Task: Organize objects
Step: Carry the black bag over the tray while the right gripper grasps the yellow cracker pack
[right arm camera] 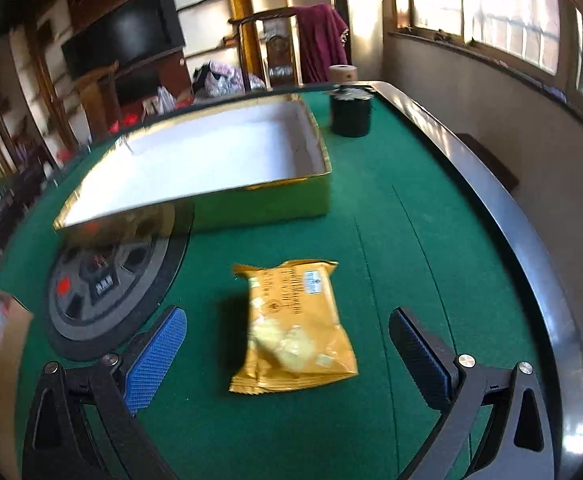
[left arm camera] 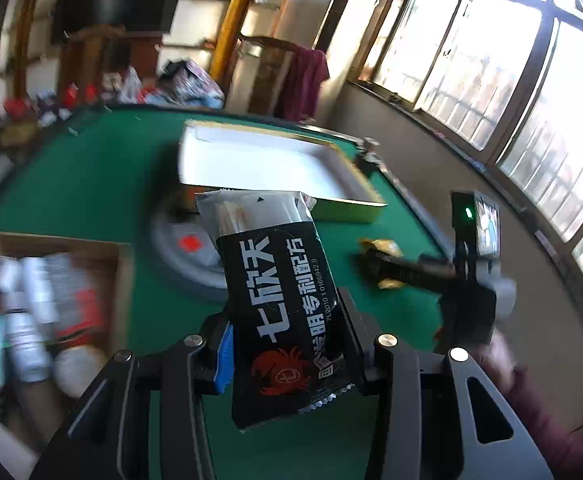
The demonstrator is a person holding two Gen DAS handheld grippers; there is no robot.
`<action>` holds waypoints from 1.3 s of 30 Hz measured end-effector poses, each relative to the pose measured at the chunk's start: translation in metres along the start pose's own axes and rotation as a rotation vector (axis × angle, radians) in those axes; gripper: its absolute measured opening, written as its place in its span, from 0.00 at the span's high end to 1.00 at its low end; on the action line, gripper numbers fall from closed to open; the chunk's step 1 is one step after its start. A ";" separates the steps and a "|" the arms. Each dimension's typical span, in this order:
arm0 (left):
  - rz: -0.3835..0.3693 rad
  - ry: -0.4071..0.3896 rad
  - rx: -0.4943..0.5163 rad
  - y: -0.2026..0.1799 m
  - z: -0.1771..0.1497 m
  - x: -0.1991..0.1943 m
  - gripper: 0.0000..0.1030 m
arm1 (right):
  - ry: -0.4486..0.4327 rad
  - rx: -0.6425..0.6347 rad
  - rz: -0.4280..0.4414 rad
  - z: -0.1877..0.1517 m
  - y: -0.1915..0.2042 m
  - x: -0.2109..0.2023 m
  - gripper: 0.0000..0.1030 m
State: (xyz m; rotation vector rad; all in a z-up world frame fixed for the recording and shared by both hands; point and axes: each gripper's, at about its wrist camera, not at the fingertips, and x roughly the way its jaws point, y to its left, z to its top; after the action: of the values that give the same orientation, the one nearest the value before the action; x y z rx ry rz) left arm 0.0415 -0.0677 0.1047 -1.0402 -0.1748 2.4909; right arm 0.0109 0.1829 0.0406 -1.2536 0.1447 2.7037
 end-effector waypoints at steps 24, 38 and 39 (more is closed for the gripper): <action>0.189 -0.112 -0.258 0.133 -0.076 -0.110 0.58 | 0.120 0.069 0.371 -0.028 0.030 -0.054 0.65; 0.191 -0.122 -0.331 0.162 -0.098 -0.126 0.58 | 0.152 -0.138 0.146 -0.056 0.059 -0.035 0.11; 0.188 -0.119 -0.335 0.162 -0.098 -0.125 0.58 | 0.160 -0.141 0.140 -0.059 0.059 -0.030 0.22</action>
State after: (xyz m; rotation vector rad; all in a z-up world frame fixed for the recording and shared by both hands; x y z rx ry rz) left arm 0.1331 -0.2732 0.0713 -1.0786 -0.5711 2.7591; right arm 0.0632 0.1134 0.0270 -1.5561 0.0636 2.7698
